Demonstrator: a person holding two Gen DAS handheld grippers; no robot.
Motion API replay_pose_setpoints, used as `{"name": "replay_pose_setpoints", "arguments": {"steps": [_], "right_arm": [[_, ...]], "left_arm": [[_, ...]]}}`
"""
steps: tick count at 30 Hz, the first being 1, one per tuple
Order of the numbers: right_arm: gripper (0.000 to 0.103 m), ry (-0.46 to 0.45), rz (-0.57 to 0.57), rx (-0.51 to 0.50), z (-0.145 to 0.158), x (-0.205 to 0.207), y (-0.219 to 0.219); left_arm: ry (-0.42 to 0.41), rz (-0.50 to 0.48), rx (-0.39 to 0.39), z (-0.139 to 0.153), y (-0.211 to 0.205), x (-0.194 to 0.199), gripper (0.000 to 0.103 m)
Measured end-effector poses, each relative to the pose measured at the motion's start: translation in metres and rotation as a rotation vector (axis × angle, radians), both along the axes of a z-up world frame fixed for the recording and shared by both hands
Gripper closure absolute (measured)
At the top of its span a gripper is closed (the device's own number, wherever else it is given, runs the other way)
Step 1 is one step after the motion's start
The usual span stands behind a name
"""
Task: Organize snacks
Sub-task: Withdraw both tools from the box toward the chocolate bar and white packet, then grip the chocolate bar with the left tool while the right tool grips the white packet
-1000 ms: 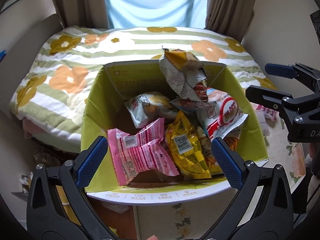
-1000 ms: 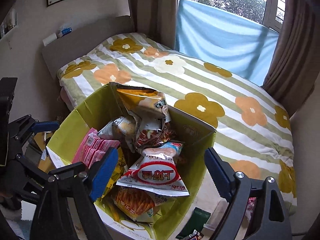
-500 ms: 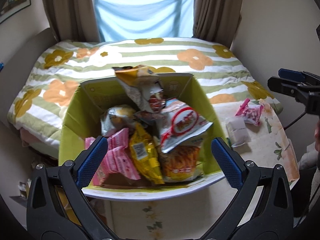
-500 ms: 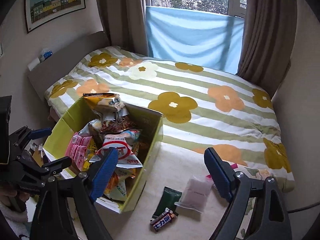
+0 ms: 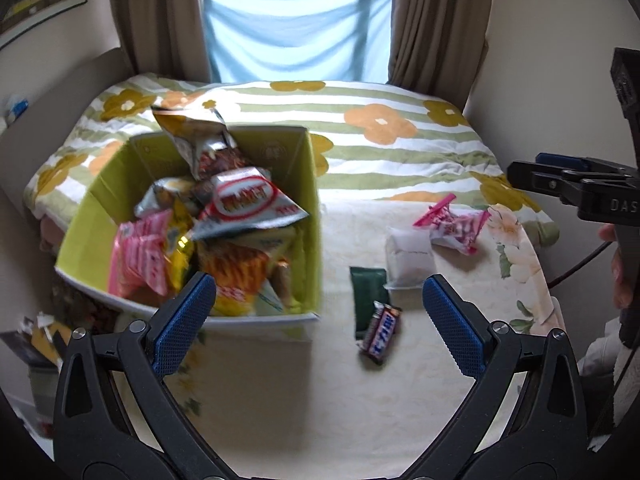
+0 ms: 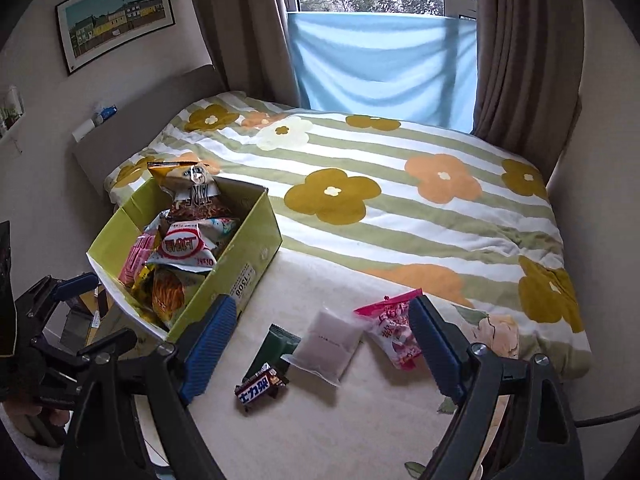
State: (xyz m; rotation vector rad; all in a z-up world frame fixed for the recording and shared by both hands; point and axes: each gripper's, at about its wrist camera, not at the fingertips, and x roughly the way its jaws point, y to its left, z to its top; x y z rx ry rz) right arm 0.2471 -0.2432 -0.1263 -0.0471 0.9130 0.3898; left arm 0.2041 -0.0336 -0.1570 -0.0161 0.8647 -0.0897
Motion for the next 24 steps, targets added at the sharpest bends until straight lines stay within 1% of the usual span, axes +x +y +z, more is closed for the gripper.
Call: {"name": "replay_pose_setpoints", "arguments": {"steps": [4, 9, 12, 16, 17, 18, 20, 22, 24], "right_arm": [[0.018, 0.050, 0.013, 0.014, -0.033, -0.003, -0.011], [0.018, 0.110, -0.033, 0.050, -0.081, 0.001, -0.020], [0.018, 0.122, -0.061, 0.053, -0.104, 0.002, -0.021], [0.018, 0.132, -0.082, 0.058, -0.129, 0.006, -0.017], [0.018, 0.133, -0.085, 0.061, -0.134, 0.007, -0.016], [0.018, 0.138, -0.086, 0.063, -0.139, 0.007, -0.013], [0.018, 0.149, -0.085, 0.063, -0.148, 0.009, -0.008], [0.018, 0.153, -0.086, 0.061, -0.156, 0.008, -0.005], [0.018, 0.151, -0.096, 0.050, -0.162, 0.006, -0.001]], "left_arm": [[0.034, 0.005, 0.014, -0.033, -0.028, -0.011, 0.000], [0.076, -0.014, 0.028, -0.082, -0.050, -0.010, 0.001], [0.086, -0.033, 0.046, -0.106, -0.058, -0.004, 0.002], [0.086, -0.064, 0.098, -0.134, -0.070, 0.002, 0.002], [0.083, -0.077, 0.108, -0.140, -0.073, 0.003, 0.005], [0.083, -0.090, 0.118, -0.145, -0.075, 0.004, 0.012], [0.096, -0.116, 0.138, -0.157, -0.080, 0.007, 0.020], [0.105, -0.137, 0.140, -0.166, -0.083, 0.009, 0.023], [0.104, -0.155, 0.135, -0.173, -0.085, 0.012, 0.029]]}}
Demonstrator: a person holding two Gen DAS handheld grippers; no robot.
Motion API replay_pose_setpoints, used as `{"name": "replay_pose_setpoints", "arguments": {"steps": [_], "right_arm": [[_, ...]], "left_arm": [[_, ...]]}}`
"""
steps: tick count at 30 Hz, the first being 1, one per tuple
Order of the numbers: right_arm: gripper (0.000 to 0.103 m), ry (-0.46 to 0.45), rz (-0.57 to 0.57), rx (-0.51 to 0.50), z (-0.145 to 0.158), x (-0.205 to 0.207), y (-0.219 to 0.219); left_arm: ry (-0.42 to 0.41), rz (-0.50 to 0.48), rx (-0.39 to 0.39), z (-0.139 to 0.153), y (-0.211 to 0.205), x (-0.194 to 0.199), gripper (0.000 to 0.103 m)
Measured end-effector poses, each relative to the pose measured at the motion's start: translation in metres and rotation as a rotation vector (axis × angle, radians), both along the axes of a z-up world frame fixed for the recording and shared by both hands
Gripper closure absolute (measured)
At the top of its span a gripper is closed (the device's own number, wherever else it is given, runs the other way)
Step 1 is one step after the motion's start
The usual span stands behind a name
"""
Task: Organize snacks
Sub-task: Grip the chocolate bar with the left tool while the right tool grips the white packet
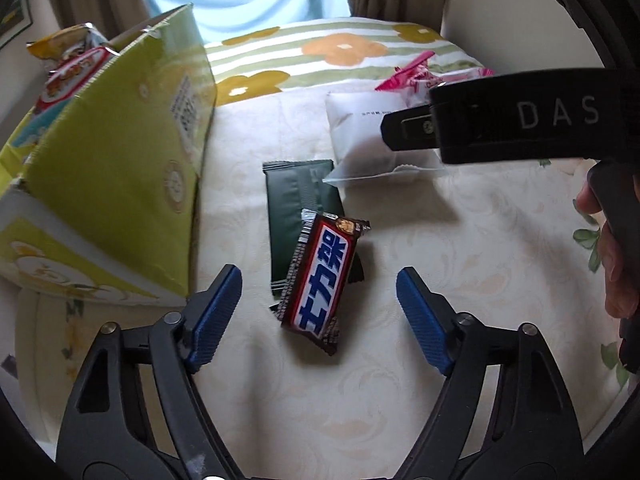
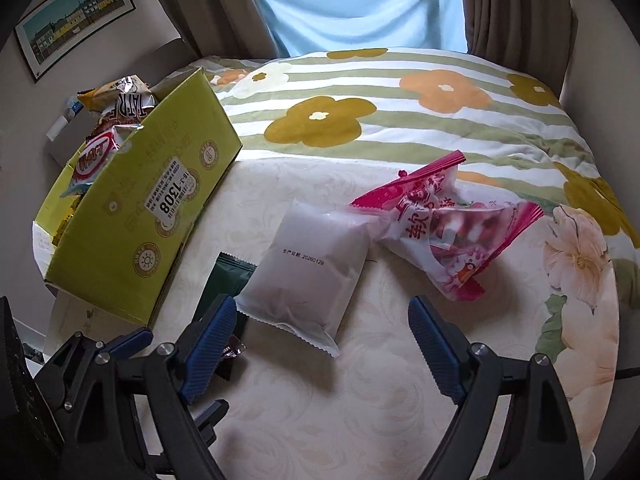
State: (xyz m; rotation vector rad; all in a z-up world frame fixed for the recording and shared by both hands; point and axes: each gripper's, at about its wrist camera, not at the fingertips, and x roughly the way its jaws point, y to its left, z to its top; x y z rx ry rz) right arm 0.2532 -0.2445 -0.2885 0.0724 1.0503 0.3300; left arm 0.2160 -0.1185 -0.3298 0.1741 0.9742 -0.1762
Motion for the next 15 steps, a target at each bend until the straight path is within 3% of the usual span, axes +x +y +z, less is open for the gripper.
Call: {"name": "replay_pose_setpoints", "arguments": {"steps": [3, 10, 15], "right_arm": [[0.018, 0.002, -0.022, 0.008, -0.007, 0.000, 0.000], [0.018, 0.015, -0.040, 0.005, -0.013, 0.002, 0.006], [0.018, 0.023, -0.053, 0.006, -0.015, 0.004, 0.007]], "left_arm": [[0.004, -0.020, 0.000, -0.006, -0.001, 0.003, 0.042], [0.000, -0.033, 0.006, -0.008, 0.003, 0.006, 0.058], [-0.004, -0.048, 0.026, -0.004, 0.002, 0.008, 0.075]]}}
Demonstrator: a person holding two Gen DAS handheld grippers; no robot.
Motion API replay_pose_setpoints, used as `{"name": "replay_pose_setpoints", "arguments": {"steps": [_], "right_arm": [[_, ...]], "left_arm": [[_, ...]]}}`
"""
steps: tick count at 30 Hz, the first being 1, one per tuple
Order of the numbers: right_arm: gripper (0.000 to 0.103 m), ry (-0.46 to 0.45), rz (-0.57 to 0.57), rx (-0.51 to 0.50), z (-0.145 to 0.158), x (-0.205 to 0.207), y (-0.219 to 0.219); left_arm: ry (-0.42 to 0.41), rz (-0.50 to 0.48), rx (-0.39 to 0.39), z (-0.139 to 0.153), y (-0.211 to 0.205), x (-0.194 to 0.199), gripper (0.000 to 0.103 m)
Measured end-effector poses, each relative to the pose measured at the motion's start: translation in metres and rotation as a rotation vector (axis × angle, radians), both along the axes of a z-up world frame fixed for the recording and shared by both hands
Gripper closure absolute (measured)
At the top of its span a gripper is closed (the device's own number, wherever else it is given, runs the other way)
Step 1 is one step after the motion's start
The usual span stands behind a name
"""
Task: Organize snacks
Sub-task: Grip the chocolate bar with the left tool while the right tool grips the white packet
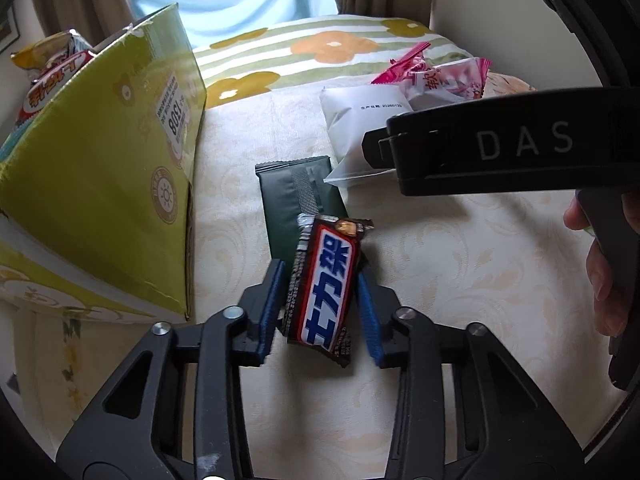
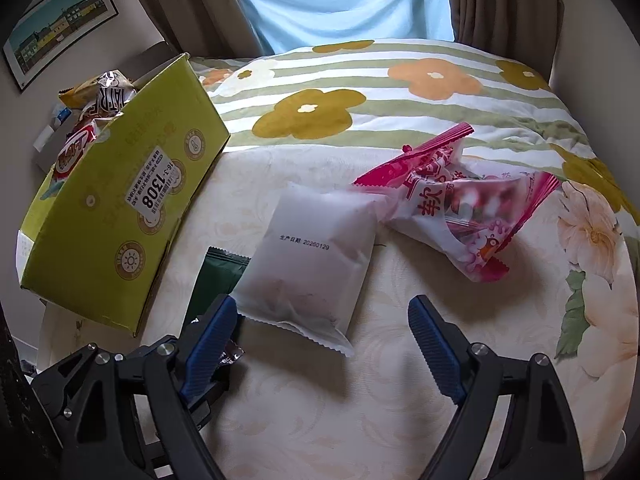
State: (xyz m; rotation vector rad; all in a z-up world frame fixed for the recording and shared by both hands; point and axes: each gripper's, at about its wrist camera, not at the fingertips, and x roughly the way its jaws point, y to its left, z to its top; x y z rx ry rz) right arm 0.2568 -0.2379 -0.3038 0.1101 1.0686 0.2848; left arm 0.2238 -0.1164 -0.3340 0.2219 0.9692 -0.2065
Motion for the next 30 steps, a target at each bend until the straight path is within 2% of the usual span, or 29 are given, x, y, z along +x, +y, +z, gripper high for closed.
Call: {"name": "replay_pose_setpoints", "arguments": {"steps": [14, 23, 30], "right_arm": [[0.018, 0.015, -0.026, 0.015, 0.005, 0.002, 0.001], [0.018, 0.065, -0.059, 0.042, -0.001, 0.022, 0.014], [0.018, 0.082, -0.149, -0.025, -0.016, 0.043, 0.028]], "left_arm": [[-0.003, -0.006, -0.024, 0.013, 0.007, -0.003, 0.077], [0.010, 0.044, -0.031, 0.021, 0.032, -0.011, 0.077], [0.027, 0.055, -0.030, 0.015, 0.043, -0.011, 0.077]]}}
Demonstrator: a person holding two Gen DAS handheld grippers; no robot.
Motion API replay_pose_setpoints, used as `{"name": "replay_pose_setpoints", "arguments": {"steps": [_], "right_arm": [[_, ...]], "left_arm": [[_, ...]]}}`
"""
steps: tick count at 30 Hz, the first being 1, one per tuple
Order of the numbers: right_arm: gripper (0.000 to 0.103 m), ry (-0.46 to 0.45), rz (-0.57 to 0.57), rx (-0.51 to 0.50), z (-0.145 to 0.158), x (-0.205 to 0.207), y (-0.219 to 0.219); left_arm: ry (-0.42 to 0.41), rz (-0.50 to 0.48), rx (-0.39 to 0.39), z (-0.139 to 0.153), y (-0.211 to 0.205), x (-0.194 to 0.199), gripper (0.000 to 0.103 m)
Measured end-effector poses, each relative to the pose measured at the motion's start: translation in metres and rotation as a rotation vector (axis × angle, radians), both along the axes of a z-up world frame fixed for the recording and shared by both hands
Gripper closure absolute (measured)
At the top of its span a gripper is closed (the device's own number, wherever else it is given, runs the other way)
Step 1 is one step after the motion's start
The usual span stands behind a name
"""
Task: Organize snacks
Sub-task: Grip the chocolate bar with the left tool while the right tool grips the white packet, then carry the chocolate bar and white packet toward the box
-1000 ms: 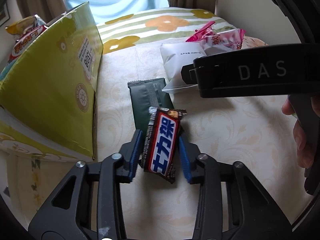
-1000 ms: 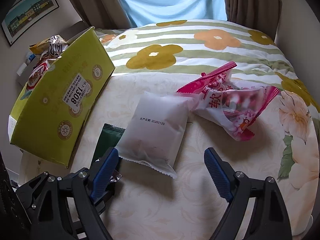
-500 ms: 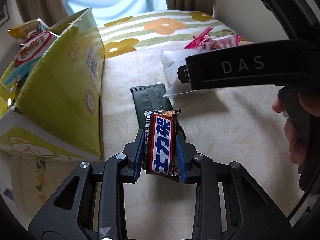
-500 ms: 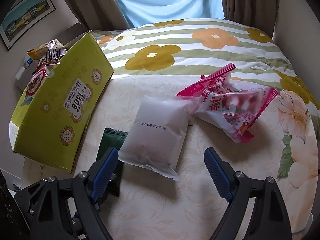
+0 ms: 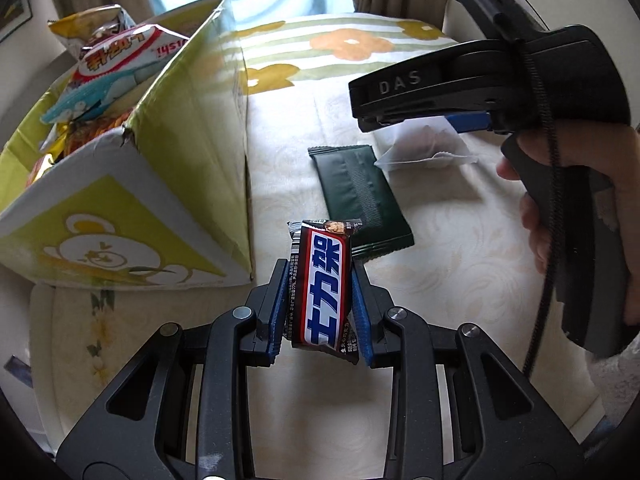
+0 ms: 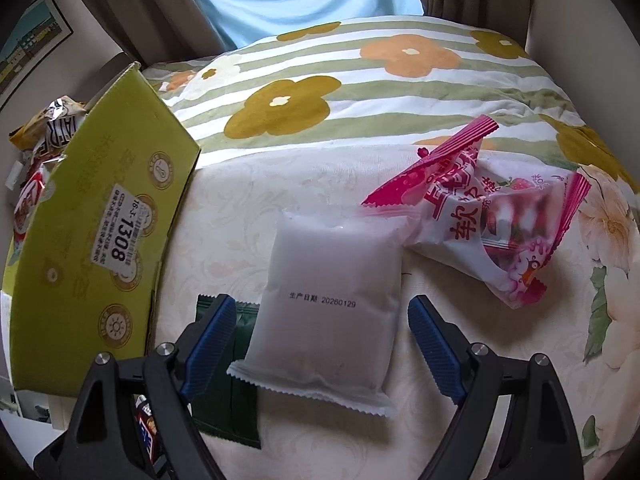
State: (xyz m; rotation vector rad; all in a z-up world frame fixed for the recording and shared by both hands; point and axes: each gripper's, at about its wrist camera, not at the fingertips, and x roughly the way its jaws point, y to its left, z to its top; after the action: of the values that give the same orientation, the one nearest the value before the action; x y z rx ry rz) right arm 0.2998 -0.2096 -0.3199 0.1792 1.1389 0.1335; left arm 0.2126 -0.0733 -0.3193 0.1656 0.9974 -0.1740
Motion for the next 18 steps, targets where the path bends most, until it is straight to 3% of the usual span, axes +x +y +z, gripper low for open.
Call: {"name": "replay_pose_setpoints", "arguments": {"steps": [3, 4, 7, 18], "right_arm": [[0.020, -0.019, -0.017, -0.032, -0.002, 0.003, 0.004], [0.029, -0.020, -0.019, -0.041, -0.003, 0.004, 0.005], [0.040, -0.037, -0.017, -0.086, -0.004, 0.004, 0.006], [0.045, -0.047, 0.028, -0.039, 0.013, -0.009, -0.005]], "left_arm": [[-0.001, 0.007, 0.000, -0.002, -0.001, 0.004, 0.077], [0.000, 0.011, -0.001, -0.002, 0.000, 0.004, 0.077], [0.001, 0.017, -0.005, -0.004, 0.001, 0.003, 0.077], [-0.010, 0.027, -0.007, 0.007, -0.002, -0.001, 0.077]]}}
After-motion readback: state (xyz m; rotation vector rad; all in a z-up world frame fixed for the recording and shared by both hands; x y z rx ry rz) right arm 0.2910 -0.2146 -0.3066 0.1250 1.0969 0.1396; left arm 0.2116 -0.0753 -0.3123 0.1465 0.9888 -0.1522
